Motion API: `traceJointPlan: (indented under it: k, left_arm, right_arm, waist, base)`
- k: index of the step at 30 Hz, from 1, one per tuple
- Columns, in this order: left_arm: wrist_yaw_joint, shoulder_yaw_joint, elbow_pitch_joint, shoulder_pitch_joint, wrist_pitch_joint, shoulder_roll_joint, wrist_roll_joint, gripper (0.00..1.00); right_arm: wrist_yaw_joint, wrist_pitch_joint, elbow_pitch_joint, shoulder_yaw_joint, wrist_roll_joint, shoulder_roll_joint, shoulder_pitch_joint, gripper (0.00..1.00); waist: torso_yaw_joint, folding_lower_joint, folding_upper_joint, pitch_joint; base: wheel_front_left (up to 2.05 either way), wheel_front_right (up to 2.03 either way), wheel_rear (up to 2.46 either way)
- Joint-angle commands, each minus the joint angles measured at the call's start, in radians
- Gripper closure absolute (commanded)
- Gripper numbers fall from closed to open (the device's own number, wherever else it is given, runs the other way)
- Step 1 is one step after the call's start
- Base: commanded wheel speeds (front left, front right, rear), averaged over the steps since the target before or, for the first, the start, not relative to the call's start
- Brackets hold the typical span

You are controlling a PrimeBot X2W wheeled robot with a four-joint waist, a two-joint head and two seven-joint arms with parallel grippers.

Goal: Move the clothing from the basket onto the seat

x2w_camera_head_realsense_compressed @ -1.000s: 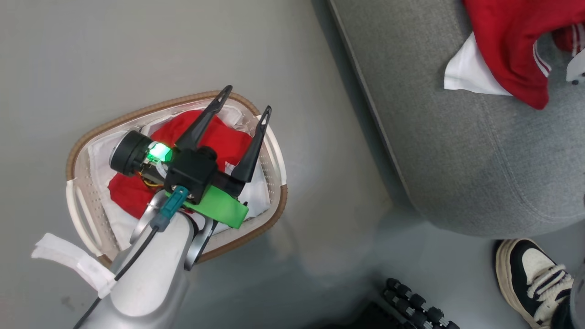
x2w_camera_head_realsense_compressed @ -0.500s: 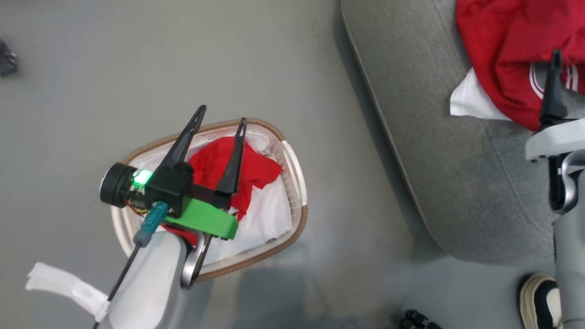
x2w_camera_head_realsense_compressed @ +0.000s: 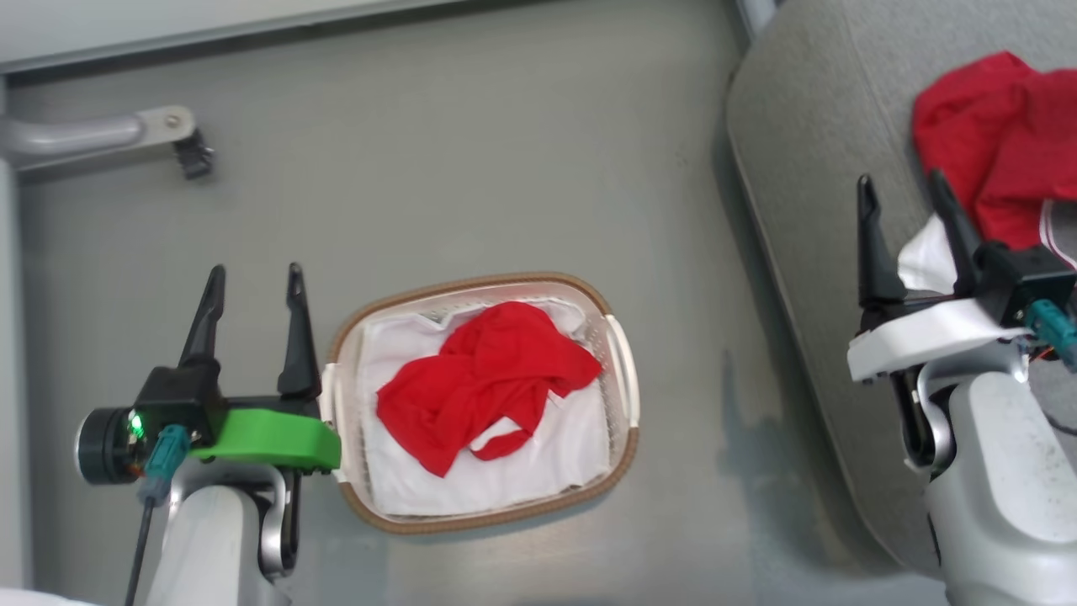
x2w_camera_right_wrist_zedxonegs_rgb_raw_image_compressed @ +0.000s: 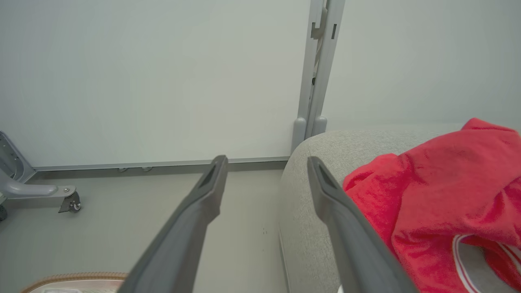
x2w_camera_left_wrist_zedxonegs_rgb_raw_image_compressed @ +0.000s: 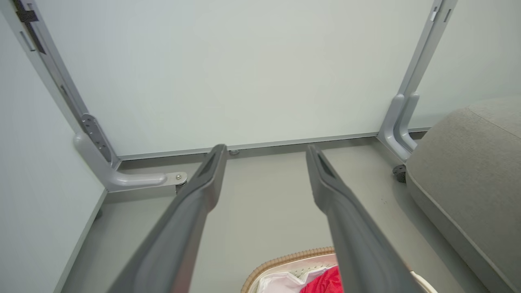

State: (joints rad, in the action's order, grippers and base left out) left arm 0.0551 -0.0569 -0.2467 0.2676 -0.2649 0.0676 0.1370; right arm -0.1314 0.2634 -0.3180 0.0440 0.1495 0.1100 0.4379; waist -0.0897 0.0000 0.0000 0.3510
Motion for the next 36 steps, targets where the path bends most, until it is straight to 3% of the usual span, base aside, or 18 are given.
traceJointPlan:
  k: [1, 15, 26, 36]
  left_arm:
    - [-0.001, 0.017, -0.005, -0.026, 0.001, -0.008, -0.007, 0.00]
    - [0.017, 0.121, -0.033, -0.156, 0.001, -0.016, -0.026, 0.00]
    - [0.040, 0.083, -0.063, -0.254, 0.001, -0.014, 0.059, 0.00]
    - [0.056, 0.030, -0.073, -0.235, 0.001, -0.015, 0.091, 0.00]
  right_arm:
    - [0.001, 0.002, -0.005, -0.004, 0.006, 0.000, -0.030, 0.00]
    - [0.001, 0.002, -0.039, -0.040, 0.014, -0.039, -0.167, 0.00]
    - [0.001, 0.002, -0.052, -0.052, 0.028, -0.051, -0.267, 0.00]
    - [0.001, 0.002, -0.050, -0.060, 0.026, -0.054, -0.234, 0.00]
  waist:
    - [0.083, 0.0000, 0.0000, -0.081]
    - [0.104, 0.0000, 0.0000, -0.180]
    - [0.098, 0.0000, 0.0000, -0.242]
    - [0.093, 0.0000, 0.0000, -0.206]
  base:
    - [0.00, 0.00, 0.00]
    - [0.00, 0.00, 0.00]
    - [0.00, 0.00, 0.00]
    - [0.00, 0.00, 0.00]
